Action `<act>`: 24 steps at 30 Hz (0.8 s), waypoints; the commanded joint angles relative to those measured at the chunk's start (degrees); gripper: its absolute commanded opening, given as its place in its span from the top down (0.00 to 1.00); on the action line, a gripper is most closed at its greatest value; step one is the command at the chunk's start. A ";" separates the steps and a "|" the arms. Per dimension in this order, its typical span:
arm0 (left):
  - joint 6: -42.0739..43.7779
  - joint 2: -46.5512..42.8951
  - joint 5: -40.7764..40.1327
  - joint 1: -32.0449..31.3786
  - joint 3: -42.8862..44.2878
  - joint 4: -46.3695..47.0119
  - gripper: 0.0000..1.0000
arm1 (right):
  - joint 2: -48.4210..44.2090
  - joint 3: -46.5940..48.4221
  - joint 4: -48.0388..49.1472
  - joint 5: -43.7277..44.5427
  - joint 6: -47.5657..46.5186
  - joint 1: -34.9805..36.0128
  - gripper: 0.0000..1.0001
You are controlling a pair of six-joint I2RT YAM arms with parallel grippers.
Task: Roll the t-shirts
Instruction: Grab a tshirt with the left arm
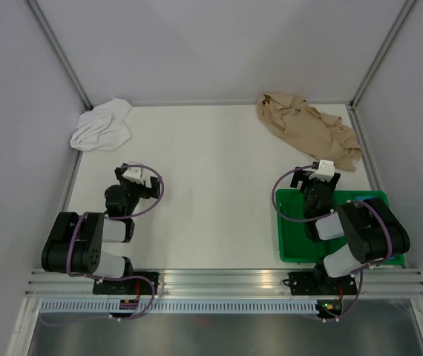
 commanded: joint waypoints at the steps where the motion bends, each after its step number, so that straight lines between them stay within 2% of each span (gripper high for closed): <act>1: -1.24 -0.19 -0.31 0.20 1.29 1.59 0.00 | -0.27 1.25 1.05 -1.06 1.18 -0.20 0.02; 5: -1.58 -0.19 -0.40 0.37 1.64 1.24 0.00 | -0.53 1.16 0.88 -1.41 1.35 -0.37 0.02; 7: -2.90 -1.15 -2.58 0.64 3.48 -4.09 0.00 | -1.84 1.43 0.36 0.16 1.62 -0.55 0.02; 8: -3.43 -4.03 -3.56 0.90 8.28 -9.60 0.00 | -3.77 2.04 -5.66 1.83 2.31 -0.46 0.02; 9: -3.78 -5.54 -3.74 1.08 12.59 -26.19 0.00 | -8.92 3.17 -10.33 2.28 2.49 -0.46 0.02; 10: -0.22 -6.08 -1.31 1.08 17.68 -36.10 0.02 | -11.58 6.84 -15.68 2.63 2.67 -0.55 0.02; 11: 2.08 -5.99 -1.63 0.82 27.56 -42.99 0.03 | -14.04 8.79 -20.87 3.24 2.93 -0.55 0.02; 12: 2.71 -4.86 -3.81 0.21 31.40 -51.67 0.02 | -18.33 10.64 -27.79 4.03 3.02 -0.55 0.02; 13: 3.68 -3.63 -8.09 0.20 34.74 -54.72 0.01 | -20.38 14.22 -30.91 4.56 3.37 -0.55 0.02; 14: 5.17 -2.23 -9.70 0.20 41.65 -58.14 0.00 | -22.14 16.17 -37.03 4.83 4.42 -0.55 0.02; 15: 7.79 2.57 -13.02 0.20 49.29 -65.66 0.00 | -25.20 19.94 -39.96 3.96 4.78 -0.55 0.03; 19: 12.90 17.27 -23.48 1.34 65.75 -80.81 0.00 | -27.96 28.29 -52.01 -4.10 6.27 -0.46 0.10; 21: 13.97 22.81 -25.61 4.41 70.79 -83.65 0.00 | -27.61 30.68 -57.21 -7.28 7.50 -0.38 0.13; 22: 14.14 28.40 -26.84 5.55 76.38 -85.66 0.00 | -27.26 32.17 -58.44 -9.21 8.72 -0.38 0.14; 24: 13.36 33.79 -27.21 9.33 82.82 -91.90 0.00 | -26.73 32.89 -61.08 -10.10 9.70 -0.11 0.15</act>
